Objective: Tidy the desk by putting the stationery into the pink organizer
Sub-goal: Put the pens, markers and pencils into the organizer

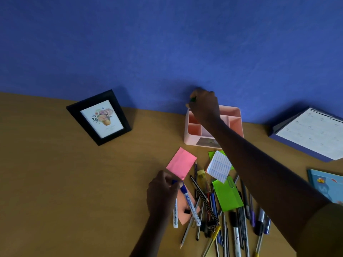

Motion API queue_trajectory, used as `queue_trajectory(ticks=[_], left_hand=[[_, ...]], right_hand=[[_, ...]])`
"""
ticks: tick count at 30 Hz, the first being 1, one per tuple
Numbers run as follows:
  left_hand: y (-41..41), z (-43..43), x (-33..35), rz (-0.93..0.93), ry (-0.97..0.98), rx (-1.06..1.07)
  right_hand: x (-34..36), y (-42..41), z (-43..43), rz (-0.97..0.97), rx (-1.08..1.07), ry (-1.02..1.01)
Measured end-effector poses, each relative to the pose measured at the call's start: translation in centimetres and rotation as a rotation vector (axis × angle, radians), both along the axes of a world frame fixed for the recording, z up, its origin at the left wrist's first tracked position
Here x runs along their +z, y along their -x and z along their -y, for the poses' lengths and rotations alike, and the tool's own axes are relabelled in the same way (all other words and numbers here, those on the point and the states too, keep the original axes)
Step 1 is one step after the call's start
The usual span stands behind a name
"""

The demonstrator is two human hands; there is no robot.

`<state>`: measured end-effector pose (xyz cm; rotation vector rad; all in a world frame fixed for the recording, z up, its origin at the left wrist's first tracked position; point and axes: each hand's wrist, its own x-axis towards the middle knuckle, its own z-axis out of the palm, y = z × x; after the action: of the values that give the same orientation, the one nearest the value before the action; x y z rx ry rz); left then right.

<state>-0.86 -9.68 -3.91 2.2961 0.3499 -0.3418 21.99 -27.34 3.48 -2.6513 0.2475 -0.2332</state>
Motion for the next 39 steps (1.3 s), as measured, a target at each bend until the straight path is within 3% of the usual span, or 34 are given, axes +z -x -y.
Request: queue_trajectory(ticks=[12, 17, 22, 26, 31, 34, 39], left_hand=[[-0.3, -0.4, 0.4, -0.03, -0.033, -0.007], [0.0, -0.1, 0.6, 0.008, -0.011, -0.018], [0.3, 0.1, 0.6, -0.026, -0.003, -0.045], [-0.4, -0.4, 1.4, -0.057, 0.043, -0.021], [-1.8, -0.9, 4.2, -0.066, 0.3, 0.077], [-2.6, 0.0, 6.4, -0.072, 0.522, 0.137], [-3.2, 1.1, 7.8, 0.028, 0.64, 0.173]], right_hand=[[0.4, 2.4, 0.5, 0.177, -0.108, -0.142], [1.5, 6.7, 0.4, 0.176, -0.032, -0.124], [-0.5, 15.3, -0.9, 0.061, 0.056, -0.314], [-2.6, 20.7, -1.6, -0.226, 0.099, -0.48], [-2.4, 22.7, -1.4, -0.407, 0.178, -0.625], [-1.2, 22.2, -1.1, -0.329, 0.221, -0.647], [1.1, 20.3, 0.3, -0.193, 0.218, -0.575]])
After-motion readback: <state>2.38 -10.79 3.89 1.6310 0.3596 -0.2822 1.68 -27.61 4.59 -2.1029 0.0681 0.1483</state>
